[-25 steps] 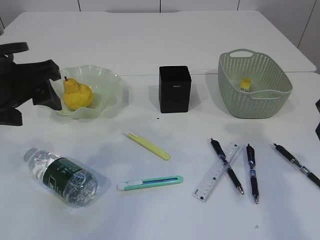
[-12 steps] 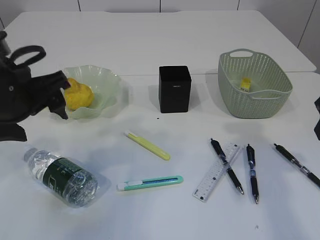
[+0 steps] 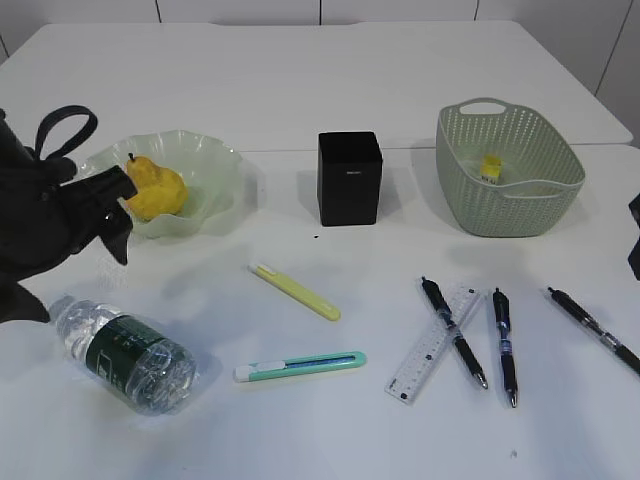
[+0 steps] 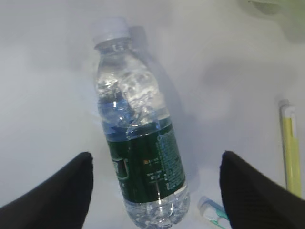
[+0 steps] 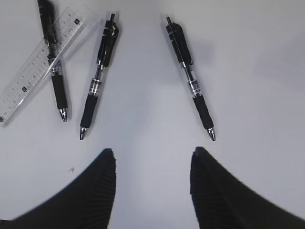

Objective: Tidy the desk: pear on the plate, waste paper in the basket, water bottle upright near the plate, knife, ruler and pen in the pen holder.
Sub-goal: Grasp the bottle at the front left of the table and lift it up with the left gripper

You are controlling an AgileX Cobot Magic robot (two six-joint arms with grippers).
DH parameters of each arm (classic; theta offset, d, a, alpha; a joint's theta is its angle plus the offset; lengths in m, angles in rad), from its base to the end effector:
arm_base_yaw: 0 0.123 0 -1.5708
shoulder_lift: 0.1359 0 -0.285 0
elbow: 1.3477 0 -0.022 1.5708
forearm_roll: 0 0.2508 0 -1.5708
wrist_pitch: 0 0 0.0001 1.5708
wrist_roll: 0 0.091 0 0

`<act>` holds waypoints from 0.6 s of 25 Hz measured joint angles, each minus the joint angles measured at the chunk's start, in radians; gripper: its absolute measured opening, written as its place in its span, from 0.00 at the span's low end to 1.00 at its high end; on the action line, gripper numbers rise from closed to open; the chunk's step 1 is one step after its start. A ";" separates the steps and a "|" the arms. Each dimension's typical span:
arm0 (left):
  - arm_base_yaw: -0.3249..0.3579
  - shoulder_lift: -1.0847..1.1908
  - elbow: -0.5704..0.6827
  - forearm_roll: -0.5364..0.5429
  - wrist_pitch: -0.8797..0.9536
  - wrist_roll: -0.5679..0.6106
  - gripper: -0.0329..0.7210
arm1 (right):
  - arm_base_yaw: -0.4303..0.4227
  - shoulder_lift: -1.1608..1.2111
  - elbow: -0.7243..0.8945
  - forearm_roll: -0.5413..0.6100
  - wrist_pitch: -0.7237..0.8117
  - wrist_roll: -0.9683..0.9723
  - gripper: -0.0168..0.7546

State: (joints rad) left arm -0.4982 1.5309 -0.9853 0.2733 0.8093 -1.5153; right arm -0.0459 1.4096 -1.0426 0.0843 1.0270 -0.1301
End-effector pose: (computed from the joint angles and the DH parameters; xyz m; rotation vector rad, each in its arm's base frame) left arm 0.2633 -0.1230 0.2307 -1.1584 2.5324 -0.1891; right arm 0.2637 -0.0055 0.2722 -0.0720 2.8701 0.0780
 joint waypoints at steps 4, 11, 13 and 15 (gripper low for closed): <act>0.000 0.005 0.000 0.000 0.021 -0.033 0.83 | 0.000 0.000 0.000 0.000 -0.003 0.000 0.51; 0.000 0.049 0.000 -0.022 0.022 -0.039 0.87 | 0.000 0.000 0.000 0.000 -0.005 0.000 0.51; 0.002 0.064 0.000 -0.043 0.022 -0.041 0.87 | 0.000 0.000 0.000 0.000 -0.007 0.000 0.51; 0.010 0.075 0.000 -0.059 0.018 -0.041 0.87 | 0.000 0.000 0.000 0.000 -0.013 0.000 0.51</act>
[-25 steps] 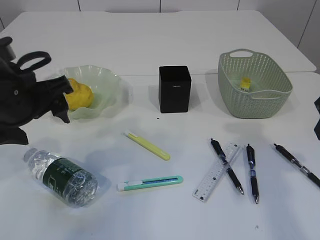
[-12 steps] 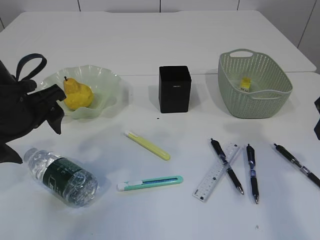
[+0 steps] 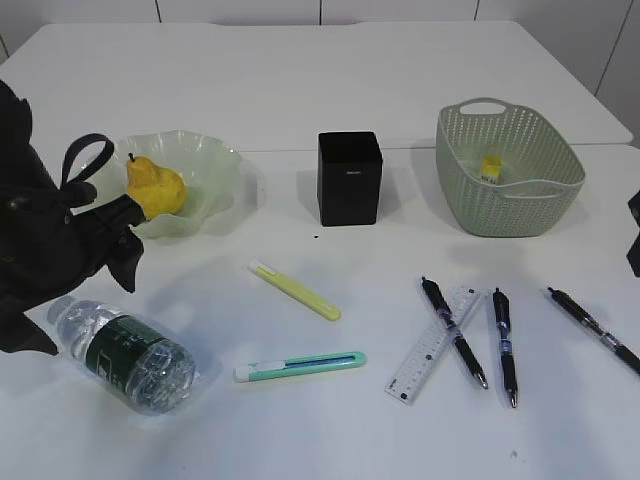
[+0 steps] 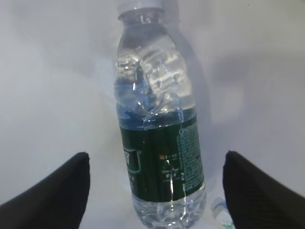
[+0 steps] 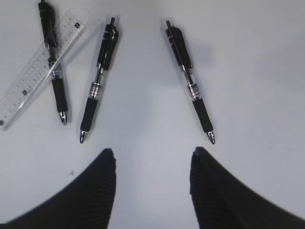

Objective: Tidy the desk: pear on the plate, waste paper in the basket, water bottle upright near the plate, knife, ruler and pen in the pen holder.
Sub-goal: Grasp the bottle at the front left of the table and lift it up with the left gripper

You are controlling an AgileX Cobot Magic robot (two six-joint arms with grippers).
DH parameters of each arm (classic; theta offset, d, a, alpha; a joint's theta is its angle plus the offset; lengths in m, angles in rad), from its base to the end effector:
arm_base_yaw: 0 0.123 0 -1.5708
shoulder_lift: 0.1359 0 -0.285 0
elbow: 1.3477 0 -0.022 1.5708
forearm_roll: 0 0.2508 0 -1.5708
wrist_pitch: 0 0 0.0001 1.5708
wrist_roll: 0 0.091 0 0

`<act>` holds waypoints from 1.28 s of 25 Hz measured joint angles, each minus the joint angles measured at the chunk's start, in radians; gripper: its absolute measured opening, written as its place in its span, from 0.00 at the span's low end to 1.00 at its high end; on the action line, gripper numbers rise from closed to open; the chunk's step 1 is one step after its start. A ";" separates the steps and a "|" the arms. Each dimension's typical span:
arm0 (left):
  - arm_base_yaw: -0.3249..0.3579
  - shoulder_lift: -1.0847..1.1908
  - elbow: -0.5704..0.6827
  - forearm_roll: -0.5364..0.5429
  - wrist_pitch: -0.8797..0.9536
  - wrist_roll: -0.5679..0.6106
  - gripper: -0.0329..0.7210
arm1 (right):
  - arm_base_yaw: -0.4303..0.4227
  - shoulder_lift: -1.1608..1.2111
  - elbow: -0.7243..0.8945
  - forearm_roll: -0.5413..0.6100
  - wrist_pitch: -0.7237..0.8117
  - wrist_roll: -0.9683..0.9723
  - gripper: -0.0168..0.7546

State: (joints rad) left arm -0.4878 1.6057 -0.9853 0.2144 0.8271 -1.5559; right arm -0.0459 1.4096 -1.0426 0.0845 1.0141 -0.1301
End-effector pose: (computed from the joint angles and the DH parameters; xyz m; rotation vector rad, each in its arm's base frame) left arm 0.2675 -0.1258 0.2076 -1.3045 2.5703 -0.1288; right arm 0.2648 -0.0056 0.2725 -0.0708 2.8573 0.0760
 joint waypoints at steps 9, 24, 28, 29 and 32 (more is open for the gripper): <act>0.056 0.019 0.000 -0.041 -0.083 0.026 0.87 | 0.000 0.000 0.000 0.002 -0.016 0.000 0.51; 0.080 0.110 0.000 -0.099 -0.101 0.075 0.87 | 0.000 0.000 0.000 0.002 -0.026 0.000 0.51; 0.102 0.118 0.000 -0.130 -0.125 0.101 0.87 | 0.000 0.000 0.000 0.002 -0.026 0.000 0.51; 0.110 0.123 0.000 -0.142 -0.134 0.118 0.87 | 0.000 0.000 0.000 0.002 -0.026 0.000 0.51; 0.132 0.141 0.000 -0.171 -0.144 0.164 0.87 | 0.000 0.000 0.000 0.002 -0.028 0.000 0.51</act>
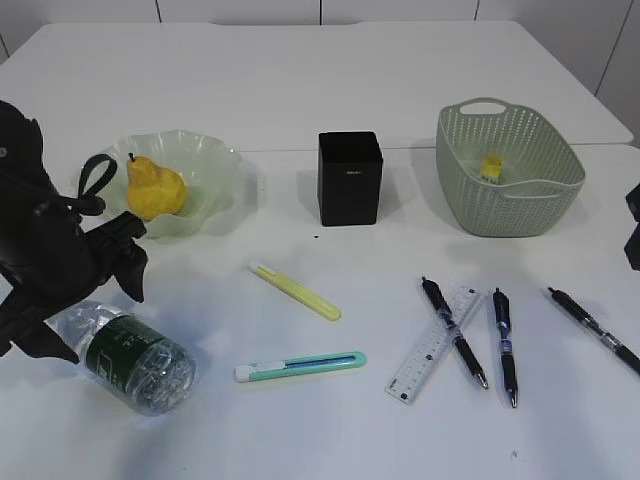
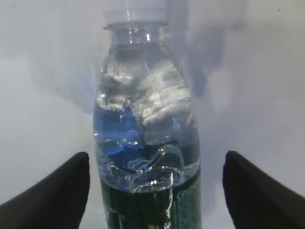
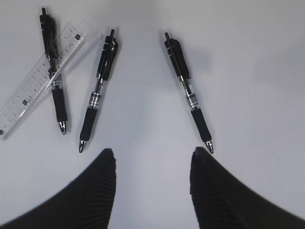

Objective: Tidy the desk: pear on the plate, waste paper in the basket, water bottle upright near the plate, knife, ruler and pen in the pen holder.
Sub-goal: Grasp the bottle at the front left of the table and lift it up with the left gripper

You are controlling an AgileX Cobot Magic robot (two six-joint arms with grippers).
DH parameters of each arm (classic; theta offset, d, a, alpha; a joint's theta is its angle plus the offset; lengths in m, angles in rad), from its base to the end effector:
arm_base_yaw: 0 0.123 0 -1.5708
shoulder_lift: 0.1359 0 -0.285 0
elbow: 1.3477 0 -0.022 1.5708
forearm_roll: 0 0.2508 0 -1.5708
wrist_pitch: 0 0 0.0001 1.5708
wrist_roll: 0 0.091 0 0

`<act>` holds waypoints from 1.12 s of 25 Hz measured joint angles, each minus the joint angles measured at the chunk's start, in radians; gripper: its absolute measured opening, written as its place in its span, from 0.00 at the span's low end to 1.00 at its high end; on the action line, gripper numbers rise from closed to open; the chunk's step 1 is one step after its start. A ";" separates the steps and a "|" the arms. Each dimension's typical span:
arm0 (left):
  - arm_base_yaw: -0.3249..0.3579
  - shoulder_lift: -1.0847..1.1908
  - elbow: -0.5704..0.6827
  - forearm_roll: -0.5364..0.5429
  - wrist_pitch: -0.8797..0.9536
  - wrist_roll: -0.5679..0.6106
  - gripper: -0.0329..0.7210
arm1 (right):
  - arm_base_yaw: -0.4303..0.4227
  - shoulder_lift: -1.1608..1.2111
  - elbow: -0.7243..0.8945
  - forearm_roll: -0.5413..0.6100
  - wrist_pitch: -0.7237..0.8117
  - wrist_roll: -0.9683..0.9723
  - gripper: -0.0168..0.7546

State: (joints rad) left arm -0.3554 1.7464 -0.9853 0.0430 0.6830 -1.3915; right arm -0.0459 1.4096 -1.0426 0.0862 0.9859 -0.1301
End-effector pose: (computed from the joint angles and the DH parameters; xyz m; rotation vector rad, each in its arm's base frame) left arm 0.2974 -0.1077 0.1661 -1.4328 2.6052 -0.2153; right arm 0.2672 -0.0057 0.2732 -0.0674 2.8293 0.0734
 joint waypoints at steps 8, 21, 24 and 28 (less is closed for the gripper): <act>0.017 0.049 0.000 -0.034 -0.018 0.053 0.87 | 0.000 0.000 0.000 -0.010 -0.002 0.000 0.51; 0.028 0.105 0.000 -0.037 -0.042 0.062 0.85 | 0.000 0.000 0.000 -0.016 -0.002 0.000 0.51; 0.028 0.107 0.000 -0.043 -0.039 0.063 0.81 | 0.000 0.000 0.000 -0.018 -0.002 0.000 0.51; 0.028 0.107 0.000 -0.043 -0.004 0.063 0.73 | 0.000 0.000 0.000 -0.018 -0.002 0.000 0.51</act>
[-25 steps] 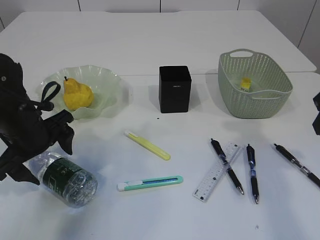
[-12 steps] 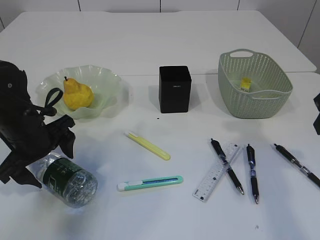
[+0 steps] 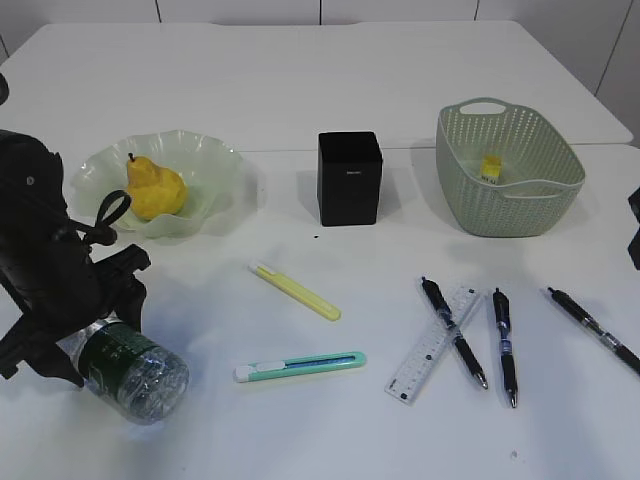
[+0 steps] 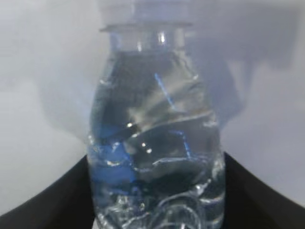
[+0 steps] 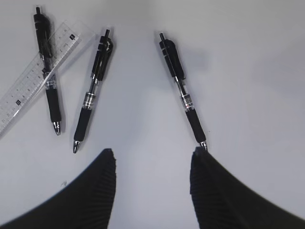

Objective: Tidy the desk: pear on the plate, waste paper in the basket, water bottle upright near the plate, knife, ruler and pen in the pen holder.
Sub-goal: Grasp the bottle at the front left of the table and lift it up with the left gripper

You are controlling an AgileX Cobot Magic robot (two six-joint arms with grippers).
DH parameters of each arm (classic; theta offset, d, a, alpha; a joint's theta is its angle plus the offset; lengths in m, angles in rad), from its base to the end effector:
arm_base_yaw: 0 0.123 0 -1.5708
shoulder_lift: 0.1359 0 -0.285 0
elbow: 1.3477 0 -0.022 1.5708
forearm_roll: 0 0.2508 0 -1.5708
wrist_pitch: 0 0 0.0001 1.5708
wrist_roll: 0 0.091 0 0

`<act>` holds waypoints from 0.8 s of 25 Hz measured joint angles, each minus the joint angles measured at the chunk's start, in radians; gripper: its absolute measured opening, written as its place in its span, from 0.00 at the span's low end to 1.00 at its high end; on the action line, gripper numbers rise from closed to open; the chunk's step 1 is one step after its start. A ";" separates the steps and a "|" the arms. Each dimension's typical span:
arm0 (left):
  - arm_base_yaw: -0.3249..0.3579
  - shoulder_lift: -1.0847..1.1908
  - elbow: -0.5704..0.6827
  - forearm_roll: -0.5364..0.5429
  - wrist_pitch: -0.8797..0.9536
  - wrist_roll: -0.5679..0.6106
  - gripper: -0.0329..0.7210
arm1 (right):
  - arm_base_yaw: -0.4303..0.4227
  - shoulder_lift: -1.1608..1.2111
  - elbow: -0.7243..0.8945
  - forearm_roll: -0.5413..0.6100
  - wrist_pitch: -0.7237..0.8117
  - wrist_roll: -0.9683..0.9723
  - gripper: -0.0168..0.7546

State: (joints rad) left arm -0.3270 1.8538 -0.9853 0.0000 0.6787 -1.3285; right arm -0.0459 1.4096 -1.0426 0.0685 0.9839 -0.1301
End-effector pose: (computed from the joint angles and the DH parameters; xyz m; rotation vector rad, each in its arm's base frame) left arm 0.3025 -0.1026 0.1319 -1.4710 2.6879 -0.1251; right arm 0.2673 -0.0071 0.2732 -0.0779 2.8288 0.0502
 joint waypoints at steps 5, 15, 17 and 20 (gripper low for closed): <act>0.000 0.000 -0.002 0.000 0.023 0.002 0.60 | 0.000 0.000 0.000 0.000 0.000 0.000 0.51; 0.000 0.000 -0.003 0.079 0.096 0.018 0.57 | 0.000 0.000 0.000 0.000 0.007 0.000 0.51; 0.000 0.000 -0.003 0.069 0.098 0.019 0.57 | 0.000 0.000 0.000 0.000 0.015 0.000 0.51; 0.000 0.000 -0.003 0.049 0.103 0.028 0.57 | 0.000 0.000 0.000 0.000 0.018 0.000 0.51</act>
State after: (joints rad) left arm -0.3270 1.8538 -0.9882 0.0491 0.7818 -1.3007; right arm -0.0459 1.4096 -1.0426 0.0681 1.0014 -0.1301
